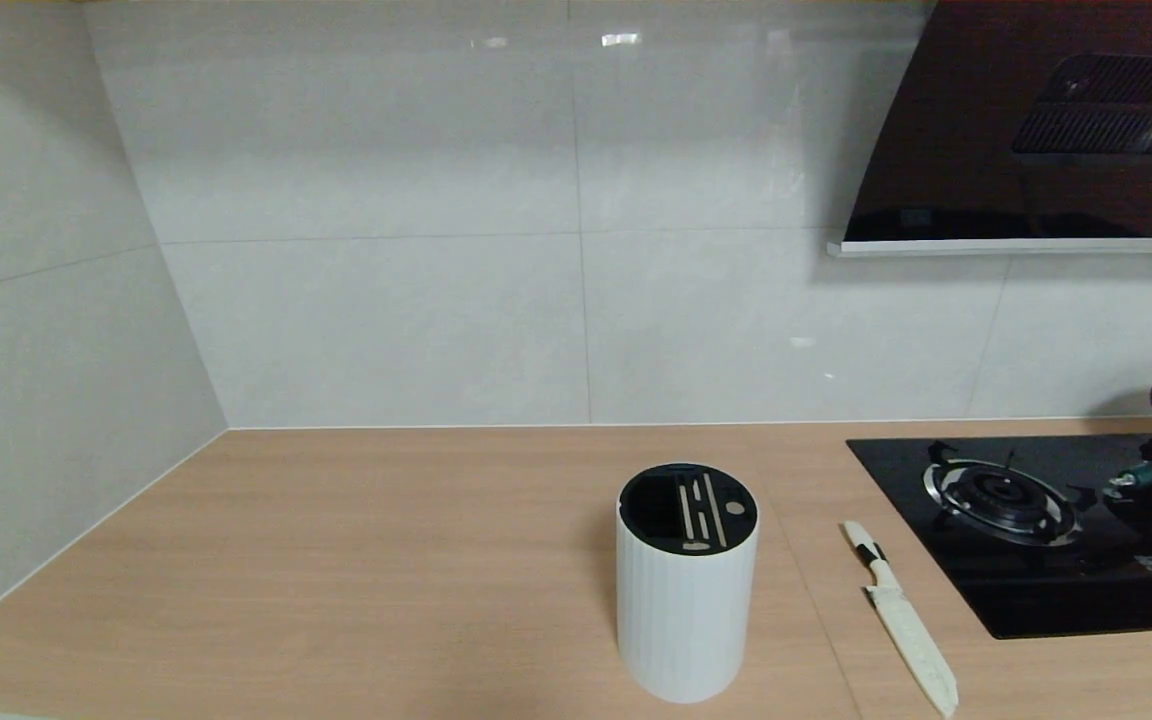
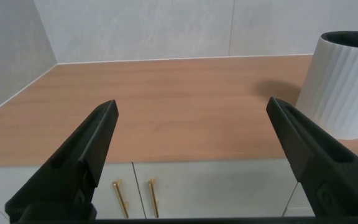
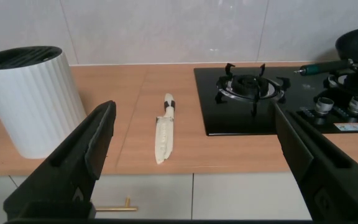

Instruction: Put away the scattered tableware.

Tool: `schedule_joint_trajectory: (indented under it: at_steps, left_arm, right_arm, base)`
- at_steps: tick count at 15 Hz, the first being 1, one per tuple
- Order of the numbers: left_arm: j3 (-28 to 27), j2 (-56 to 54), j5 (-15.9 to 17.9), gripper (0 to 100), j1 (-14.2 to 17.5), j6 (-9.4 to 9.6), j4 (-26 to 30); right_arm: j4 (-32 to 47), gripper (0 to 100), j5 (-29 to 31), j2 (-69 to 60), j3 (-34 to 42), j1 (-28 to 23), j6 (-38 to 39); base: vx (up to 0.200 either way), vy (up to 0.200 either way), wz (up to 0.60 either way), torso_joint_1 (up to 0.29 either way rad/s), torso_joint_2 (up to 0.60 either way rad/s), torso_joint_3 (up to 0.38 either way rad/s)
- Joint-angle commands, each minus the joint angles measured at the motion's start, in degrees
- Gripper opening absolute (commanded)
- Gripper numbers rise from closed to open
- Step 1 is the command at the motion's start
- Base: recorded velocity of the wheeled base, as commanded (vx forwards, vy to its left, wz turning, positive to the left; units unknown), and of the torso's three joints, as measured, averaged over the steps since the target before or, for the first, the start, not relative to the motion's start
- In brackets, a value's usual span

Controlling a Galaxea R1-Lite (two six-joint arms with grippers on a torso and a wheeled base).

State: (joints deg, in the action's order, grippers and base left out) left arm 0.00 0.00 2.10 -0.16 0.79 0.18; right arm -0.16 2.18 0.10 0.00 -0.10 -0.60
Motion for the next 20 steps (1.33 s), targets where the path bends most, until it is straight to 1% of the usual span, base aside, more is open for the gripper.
schedule_joint_trajectory:
  at_steps: [1,12,13,14,15,16,18,19,20]
  left_arm:
    - [0.0,0.0,0.01,100,-0.02,0.0,-0.01]
    - [0.0,0.0,0.01,100,-0.02,0.0,-0.01]
    - [0.0,0.0,0.01,100,-0.02,0.0,-0.01]
    - [0.0,0.0,0.01,100,-0.02,0.0,-0.01]
    - [0.0,0.0,0.01,100,-0.02,0.0,-0.01]
    - [0.0,0.0,0.01,100,-0.02,0.0,-0.01]
    - [0.0,0.0,0.01,100,-0.02,0.0,-0.01]
    - [0.0,0.0,0.01,100,-0.02,0.0,-0.01]
    - [0.0,0.0,0.01,100,-0.02,0.09,-0.01]
  right_arm:
    - [-0.02,100,0.02,0.08,0.0,0.01,-0.02]
    - [-0.19,100,0.19,-0.01,0.0,0.01,-0.46]
    - [-1.16,100,0.45,-0.01,-1.67,0.01,-0.37]
    - [-1.6,100,0.1,-0.01,-5.1,0.01,-0.02]
    - [-0.11,100,-0.34,1.22,-8.26,0.27,0.07]
    - [2.27,100,-2.62,5.18,-9.84,0.98,-0.11]
    - [2.36,100,-7.72,15.02,-11.25,1.42,-0.11]
    - [2.36,100,-8.42,17.22,-11.69,1.42,-0.11]
    - [2.0,100,-9.21,26.62,-14.06,1.5,-0.11]
  base:
    - [0.0,0.0,0.0,0.0,0.0,0.0]
    - [0.0,0.0,0.0,0.0,0.0,0.0]
    - [0.0,0.0,0.0,0.0,0.0,0.0]
    - [0.0,0.0,0.0,0.0,0.0,0.0]
    - [0.0,0.0,0.0,0.0,0.0,0.0]
    - [0.0,0.0,0.0,0.0,0.0,0.0]
    - [0.0,0.0,0.0,0.0,0.0,0.0]
    - [0.0,0.0,0.0,0.0,0.0,0.0]
    - [0.0,0.0,0.0,0.0,0.0,0.0]
